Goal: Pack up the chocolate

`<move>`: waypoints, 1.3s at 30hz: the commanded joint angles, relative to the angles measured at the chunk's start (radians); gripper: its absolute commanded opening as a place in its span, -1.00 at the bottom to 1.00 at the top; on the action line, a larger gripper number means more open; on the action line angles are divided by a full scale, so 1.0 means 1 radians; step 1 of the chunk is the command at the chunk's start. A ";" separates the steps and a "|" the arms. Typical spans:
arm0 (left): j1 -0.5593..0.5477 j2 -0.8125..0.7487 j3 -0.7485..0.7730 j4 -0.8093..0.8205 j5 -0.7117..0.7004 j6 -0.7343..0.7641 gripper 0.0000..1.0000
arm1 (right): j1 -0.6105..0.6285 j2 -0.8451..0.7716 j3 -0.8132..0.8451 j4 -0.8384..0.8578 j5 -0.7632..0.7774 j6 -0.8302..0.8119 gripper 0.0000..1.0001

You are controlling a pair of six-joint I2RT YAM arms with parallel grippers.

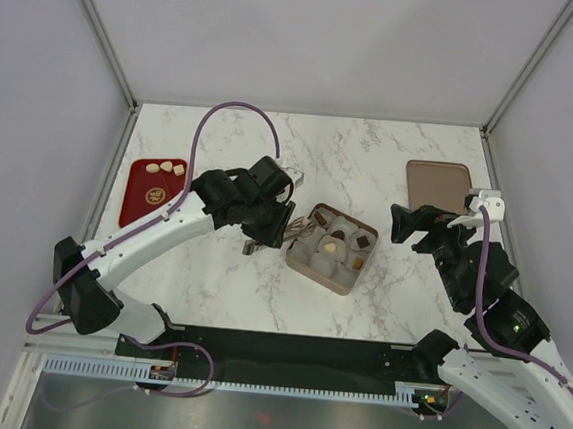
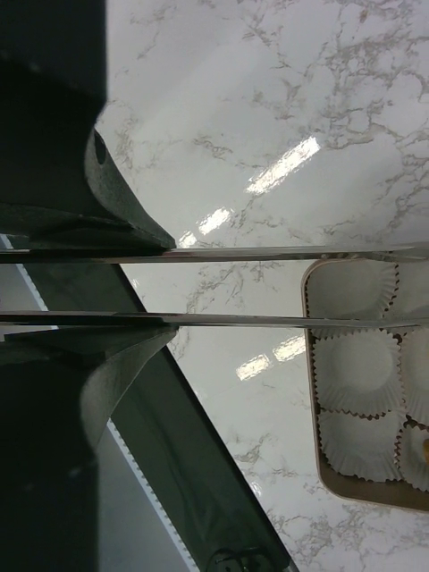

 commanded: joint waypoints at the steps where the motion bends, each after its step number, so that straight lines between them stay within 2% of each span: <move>1: -0.012 0.002 0.009 0.065 0.023 -0.024 -0.41 | -0.002 0.000 0.035 0.004 0.011 0.009 0.89; 24: -0.012 0.070 0.078 0.056 -0.024 -0.014 -0.06 | -0.002 -0.010 0.026 0.004 0.028 -0.001 0.90; 39: -0.012 0.068 0.097 0.036 -0.049 -0.014 -0.04 | -0.002 -0.010 0.029 0.006 0.023 0.000 0.89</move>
